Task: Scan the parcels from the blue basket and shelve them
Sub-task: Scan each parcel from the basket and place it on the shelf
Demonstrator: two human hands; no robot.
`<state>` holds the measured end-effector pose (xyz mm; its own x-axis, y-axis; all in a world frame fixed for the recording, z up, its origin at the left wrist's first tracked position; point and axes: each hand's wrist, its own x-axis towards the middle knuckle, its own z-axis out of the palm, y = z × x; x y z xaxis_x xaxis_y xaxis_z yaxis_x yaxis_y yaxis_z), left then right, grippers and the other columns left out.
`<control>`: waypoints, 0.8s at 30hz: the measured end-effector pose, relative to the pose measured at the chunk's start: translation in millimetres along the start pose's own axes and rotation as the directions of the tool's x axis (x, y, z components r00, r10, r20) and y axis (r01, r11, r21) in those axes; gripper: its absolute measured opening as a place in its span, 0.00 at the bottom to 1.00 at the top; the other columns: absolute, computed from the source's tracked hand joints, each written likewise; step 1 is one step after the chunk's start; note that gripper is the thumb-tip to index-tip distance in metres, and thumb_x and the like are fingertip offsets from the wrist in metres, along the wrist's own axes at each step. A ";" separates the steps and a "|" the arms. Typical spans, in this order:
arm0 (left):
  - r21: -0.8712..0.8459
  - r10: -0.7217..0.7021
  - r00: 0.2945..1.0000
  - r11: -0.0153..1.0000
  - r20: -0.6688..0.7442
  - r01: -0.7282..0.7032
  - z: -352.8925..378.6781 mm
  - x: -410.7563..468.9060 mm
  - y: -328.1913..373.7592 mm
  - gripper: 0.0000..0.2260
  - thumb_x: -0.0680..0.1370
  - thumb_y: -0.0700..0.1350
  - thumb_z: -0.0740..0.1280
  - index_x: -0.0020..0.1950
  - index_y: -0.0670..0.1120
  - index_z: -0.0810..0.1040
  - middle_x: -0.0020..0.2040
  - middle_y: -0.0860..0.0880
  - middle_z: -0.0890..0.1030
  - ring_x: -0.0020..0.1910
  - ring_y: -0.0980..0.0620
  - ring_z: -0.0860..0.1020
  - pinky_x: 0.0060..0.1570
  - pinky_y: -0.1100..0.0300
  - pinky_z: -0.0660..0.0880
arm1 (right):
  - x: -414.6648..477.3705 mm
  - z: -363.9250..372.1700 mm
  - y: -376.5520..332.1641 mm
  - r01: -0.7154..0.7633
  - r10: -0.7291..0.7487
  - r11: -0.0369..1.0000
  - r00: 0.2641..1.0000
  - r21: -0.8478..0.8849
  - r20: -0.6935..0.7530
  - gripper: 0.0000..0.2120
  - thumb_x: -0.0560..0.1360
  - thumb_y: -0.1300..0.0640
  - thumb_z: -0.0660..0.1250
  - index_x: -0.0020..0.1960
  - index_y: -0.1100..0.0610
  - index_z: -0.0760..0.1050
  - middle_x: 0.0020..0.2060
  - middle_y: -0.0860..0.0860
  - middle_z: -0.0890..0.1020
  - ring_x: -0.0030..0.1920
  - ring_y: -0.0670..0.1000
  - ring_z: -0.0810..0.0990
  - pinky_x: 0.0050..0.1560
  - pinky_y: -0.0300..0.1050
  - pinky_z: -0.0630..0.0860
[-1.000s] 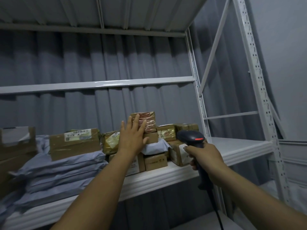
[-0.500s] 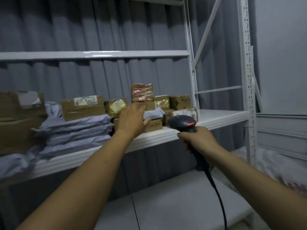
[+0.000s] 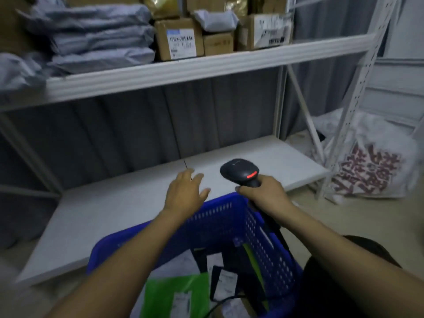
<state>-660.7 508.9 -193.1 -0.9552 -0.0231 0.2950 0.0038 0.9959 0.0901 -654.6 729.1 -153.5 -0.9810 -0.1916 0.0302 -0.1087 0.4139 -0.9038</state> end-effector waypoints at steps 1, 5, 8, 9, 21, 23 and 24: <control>-0.003 -0.012 0.998 1.000 0.056 0.013 21.1 -12.2 -3.2 0.25 0.80 0.57 0.61 0.74 0.48 0.66 0.74 0.44 0.64 0.71 0.44 0.64 0.66 0.51 0.65 | -1.3 7.9 16.9 -0.032 0.033 0.999 0.999 -0.025 0.019 0.08 0.72 0.56 0.73 0.39 0.57 0.76 0.27 0.52 0.79 0.23 0.46 0.75 0.23 0.33 0.69; 0.002 -0.049 0.946 0.999 0.320 0.051 105.4 -54.2 -10.6 0.26 0.81 0.59 0.57 0.76 0.49 0.61 0.76 0.45 0.59 0.74 0.44 0.60 0.70 0.51 0.63 | 5.1 29.0 84.2 -0.159 0.172 0.977 0.982 -0.139 0.081 0.10 0.71 0.54 0.74 0.38 0.59 0.76 0.29 0.56 0.81 0.29 0.52 0.80 0.34 0.42 0.76; -0.035 -0.034 0.878 0.998 0.477 0.058 163.5 -72.7 -9.5 0.26 0.81 0.59 0.56 0.77 0.50 0.59 0.77 0.46 0.58 0.74 0.44 0.59 0.69 0.50 0.63 | 12.8 36.8 120.7 -0.220 0.253 0.949 0.959 -0.227 0.126 0.12 0.71 0.52 0.74 0.35 0.55 0.73 0.27 0.51 0.78 0.28 0.48 0.77 0.31 0.36 0.74; -0.056 -0.014 0.858 0.997 0.514 0.050 182.4 -78.1 -8.3 0.26 0.81 0.59 0.57 0.77 0.50 0.59 0.76 0.46 0.59 0.74 0.44 0.60 0.68 0.51 0.64 | 14.3 38.8 129.8 -0.234 0.275 0.939 0.951 -0.252 0.142 0.13 0.71 0.51 0.73 0.35 0.54 0.72 0.27 0.49 0.76 0.26 0.45 0.75 0.26 0.31 0.70; -0.250 0.207 0.481 0.968 0.852 0.027 347.0 -150.1 26.1 0.46 0.72 0.66 0.68 0.80 0.47 0.49 0.75 0.43 0.61 0.70 0.43 0.65 0.66 0.52 0.67 | 1.5 61.2 218.7 -0.420 0.502 0.844 0.837 -0.333 0.219 0.08 0.70 0.52 0.75 0.41 0.54 0.77 0.29 0.48 0.80 0.28 0.44 0.78 0.40 0.46 0.81; -0.247 0.189 0.484 0.967 0.854 0.057 354.1 -164.9 30.2 0.54 0.67 0.68 0.70 0.80 0.47 0.43 0.76 0.44 0.58 0.70 0.43 0.64 0.66 0.52 0.66 | -0.4 62.7 222.2 -0.442 0.515 0.846 0.823 -0.299 0.239 0.08 0.71 0.53 0.75 0.41 0.55 0.77 0.27 0.47 0.79 0.24 0.40 0.76 0.33 0.41 0.79; -0.244 0.186 0.485 0.968 0.855 0.058 358.2 -170.8 31.2 0.58 0.65 0.69 0.71 0.79 0.47 0.40 0.76 0.44 0.57 0.70 0.43 0.64 0.66 0.51 0.66 | -1.0 62.9 222.4 -0.454 0.520 0.846 0.819 -0.281 0.243 0.08 0.71 0.53 0.75 0.41 0.55 0.76 0.26 0.46 0.79 0.23 0.40 0.76 0.31 0.39 0.77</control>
<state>-603.4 575.1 -581.4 -0.7152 0.2490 -0.6530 0.0206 0.9415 0.3365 -667.6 765.4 -381.4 -0.8208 -0.1575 -0.5491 0.3084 0.6870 -0.6579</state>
